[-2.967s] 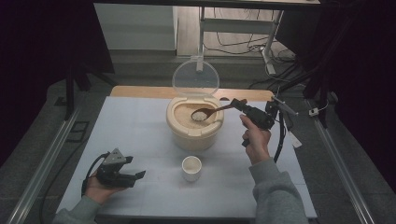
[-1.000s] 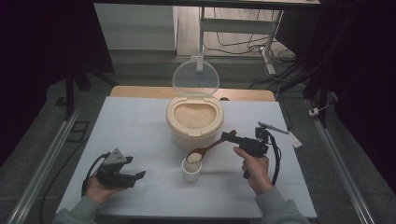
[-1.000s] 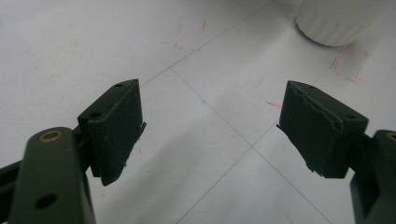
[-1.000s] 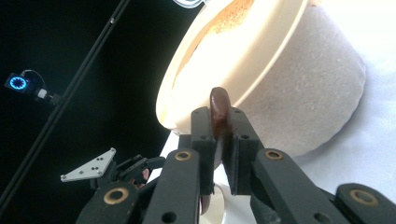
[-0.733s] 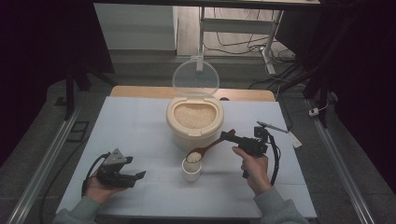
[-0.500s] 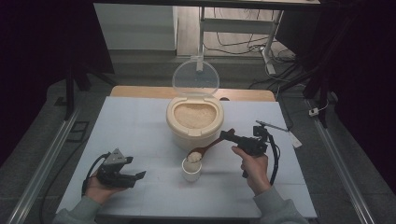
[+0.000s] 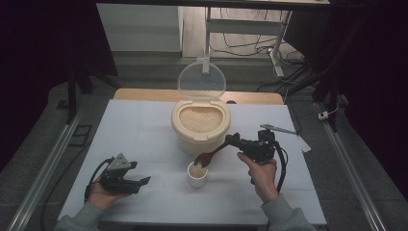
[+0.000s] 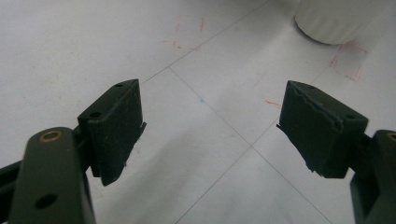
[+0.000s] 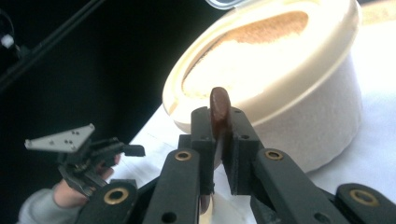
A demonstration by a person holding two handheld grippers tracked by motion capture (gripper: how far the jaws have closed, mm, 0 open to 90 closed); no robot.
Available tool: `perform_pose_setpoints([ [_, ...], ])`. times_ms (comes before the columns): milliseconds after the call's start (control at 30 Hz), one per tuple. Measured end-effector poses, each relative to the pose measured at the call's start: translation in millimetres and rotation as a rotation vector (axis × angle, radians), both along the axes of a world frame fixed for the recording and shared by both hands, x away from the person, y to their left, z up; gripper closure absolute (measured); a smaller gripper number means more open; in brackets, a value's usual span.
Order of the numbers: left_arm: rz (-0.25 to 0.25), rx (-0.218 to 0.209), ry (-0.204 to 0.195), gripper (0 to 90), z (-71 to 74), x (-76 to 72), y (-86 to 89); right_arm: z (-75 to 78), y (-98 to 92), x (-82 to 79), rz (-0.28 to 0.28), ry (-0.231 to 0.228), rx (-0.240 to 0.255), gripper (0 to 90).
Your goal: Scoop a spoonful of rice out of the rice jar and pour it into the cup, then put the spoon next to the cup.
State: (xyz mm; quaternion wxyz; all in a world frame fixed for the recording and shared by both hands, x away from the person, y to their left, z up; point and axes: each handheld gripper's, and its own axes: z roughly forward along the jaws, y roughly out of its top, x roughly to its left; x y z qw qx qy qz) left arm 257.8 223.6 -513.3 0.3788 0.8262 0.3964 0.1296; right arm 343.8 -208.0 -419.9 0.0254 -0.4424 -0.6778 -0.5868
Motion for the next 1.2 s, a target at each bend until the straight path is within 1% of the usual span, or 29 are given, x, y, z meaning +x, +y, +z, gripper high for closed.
perform_pose_setpoints([
  [100,0.001,-0.001,0.001,21.5,0.0,-0.1,-0.2,4.3,2.6,-5.0,0.022,-0.060,-0.030,83.0],
  [200,-0.001,0.001,0.002,21.5,-0.1,-0.1,-0.4,7.7,4.4,-8.9,0.035,-0.105,-0.053,83.0],
  [267,0.001,0.001,0.002,21.5,-0.2,-0.1,-0.4,9.0,4.9,-10.2,0.044,-0.118,-0.055,83.0],
  [467,0.000,-0.002,0.003,21.5,-0.6,0.0,0.5,13.4,0.5,-12.5,0.060,-0.152,-0.038,83.0],
  [600,0.001,-0.003,0.002,21.5,-0.2,-0.4,0.4,16.8,-8.1,-14.2,0.052,-0.160,-0.020,83.0],
  [733,0.001,-0.003,0.001,21.5,0.5,0.0,-0.4,22.4,-18.8,-19.0,0.051,-0.173,-0.018,83.0],
  [833,0.000,-0.001,0.005,21.4,0.1,0.4,-0.5,27.4,-28.7,-22.6,0.055,-0.179,-0.036,83.0],
  [933,0.002,-0.004,0.005,21.4,0.0,0.8,-0.3,30.8,-37.9,-24.5,0.064,-0.174,-0.064,83.0],
  [1067,0.001,-0.002,0.006,21.4,-0.2,1.1,-1.2,28.2,-44.2,-23.2,0.105,-0.124,-0.102,83.0],
  [1200,-0.003,0.002,0.005,21.4,0.0,2.3,-2.6,18.5,-42.5,-21.5,0.160,-0.073,-0.149,83.0],
])
